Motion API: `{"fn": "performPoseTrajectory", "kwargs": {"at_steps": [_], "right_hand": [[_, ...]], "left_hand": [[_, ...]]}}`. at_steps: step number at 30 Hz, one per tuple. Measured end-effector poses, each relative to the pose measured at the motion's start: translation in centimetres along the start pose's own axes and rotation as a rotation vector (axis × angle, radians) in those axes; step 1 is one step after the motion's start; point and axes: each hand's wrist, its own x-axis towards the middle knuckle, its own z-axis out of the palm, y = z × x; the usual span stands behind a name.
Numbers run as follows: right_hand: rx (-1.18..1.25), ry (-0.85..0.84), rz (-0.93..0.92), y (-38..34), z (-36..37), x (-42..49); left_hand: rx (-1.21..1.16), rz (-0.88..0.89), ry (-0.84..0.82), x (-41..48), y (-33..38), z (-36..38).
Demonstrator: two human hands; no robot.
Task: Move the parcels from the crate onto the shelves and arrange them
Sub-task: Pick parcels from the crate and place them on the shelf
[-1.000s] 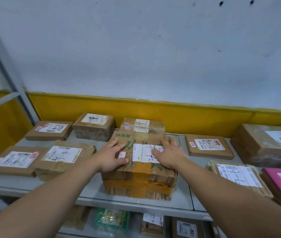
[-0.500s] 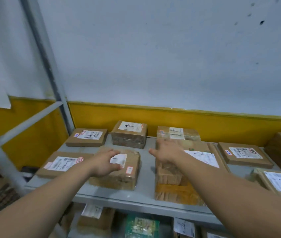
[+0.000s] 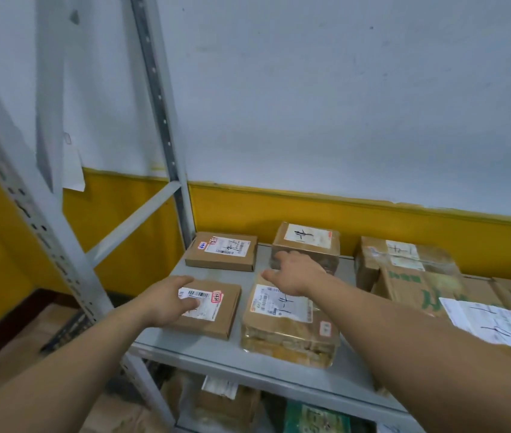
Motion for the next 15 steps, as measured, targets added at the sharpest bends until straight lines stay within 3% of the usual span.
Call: {"fn": "performPoseTrajectory", "kwargs": {"at_steps": [15], "right_hand": [[0.056,-0.117,-0.068,-3.8,2.8,18.0]], "left_hand": [[-0.170,-0.122,0.013,14.8,-5.1,-0.8]]}}
